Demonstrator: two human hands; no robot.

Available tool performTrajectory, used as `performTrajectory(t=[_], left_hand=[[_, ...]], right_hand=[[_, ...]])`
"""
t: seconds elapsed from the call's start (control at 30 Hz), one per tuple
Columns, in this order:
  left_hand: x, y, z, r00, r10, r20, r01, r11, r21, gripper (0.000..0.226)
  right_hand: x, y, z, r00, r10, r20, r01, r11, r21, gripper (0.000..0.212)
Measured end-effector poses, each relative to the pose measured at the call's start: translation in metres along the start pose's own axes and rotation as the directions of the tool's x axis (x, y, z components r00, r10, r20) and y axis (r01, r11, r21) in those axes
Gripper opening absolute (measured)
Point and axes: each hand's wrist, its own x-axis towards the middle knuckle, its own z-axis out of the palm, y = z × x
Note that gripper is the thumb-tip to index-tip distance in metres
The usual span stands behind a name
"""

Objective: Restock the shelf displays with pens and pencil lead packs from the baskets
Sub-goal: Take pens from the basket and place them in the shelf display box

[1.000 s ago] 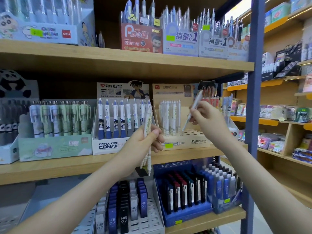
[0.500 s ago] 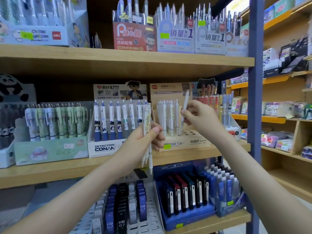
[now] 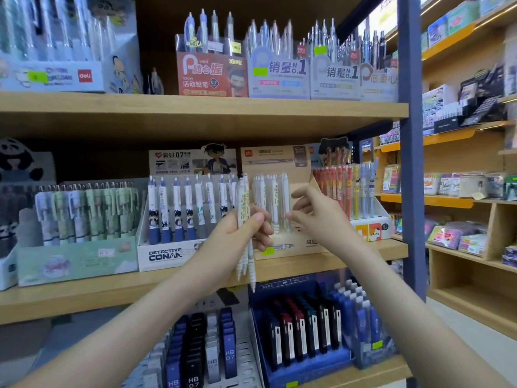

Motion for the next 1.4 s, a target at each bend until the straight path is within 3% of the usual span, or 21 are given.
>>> performTrajectory(t=[0.1,0.17,0.3,0.43,0.63,0.7,0.8,0.93,1.03,1.13,1.4], left_hand=[[0.005,0.004,0.003,1.0,0.022,-0.002,-0.022,1.0,-0.018,0.017],[0.009,0.009,0.007,0.999,0.022,0.036,-0.021,0.999,-0.03,0.019],[0.018,0.025,0.016,0.97,-0.037,0.239,0.023,0.998,0.064,0.019],[0.024,0.033,0.022,0.943,-0.054,0.329,0.001,0.987,0.159,0.017],[0.026,0.03,0.015,0.937,-0.119,0.328,0.04,0.97,0.238,0.018],[0.026,0.029,0.015,0.942,-0.119,0.313,0.039,0.968,0.25,0.017],[0.029,0.03,0.018,0.952,-0.095,0.292,0.022,0.97,0.244,0.016],[0.035,0.031,0.009,0.984,-0.07,0.163,0.026,0.966,0.256,0.02],[0.037,0.03,-0.008,0.998,-0.017,0.064,0.001,0.969,0.247,0.022],[0.037,0.028,-0.018,1.0,0.014,0.016,-0.017,0.979,0.205,0.023],[0.036,0.02,-0.03,0.997,0.072,0.028,-0.076,0.987,0.14,0.024]], right_hand=[[-0.01,-0.012,-0.015,0.991,-0.078,-0.107,0.096,0.978,0.183,0.019],[-0.015,-0.023,-0.027,0.99,-0.139,-0.03,0.141,0.937,0.318,0.02],[-0.018,-0.035,-0.034,0.969,-0.188,0.159,0.096,0.882,0.461,0.023],[-0.02,-0.033,-0.034,0.982,-0.15,0.113,0.075,0.866,0.494,0.019],[-0.017,-0.022,-0.051,0.986,-0.027,-0.165,0.128,0.758,0.64,0.013],[-0.018,-0.022,-0.048,0.996,-0.047,-0.08,0.089,0.723,0.685,0.015],[-0.02,-0.019,-0.035,0.993,-0.091,0.072,0.024,0.767,0.641,0.012],[-0.006,-0.009,-0.043,0.988,0.086,-0.129,0.039,0.667,0.744,0.012],[0.01,0.004,-0.044,0.958,0.135,-0.254,0.042,0.807,0.589,0.009],[0.025,0.014,-0.03,0.969,0.108,-0.224,-0.014,0.923,0.383,0.009],[0.056,0.023,0.002,0.987,0.161,-0.023,-0.156,0.976,0.149,0.012]])
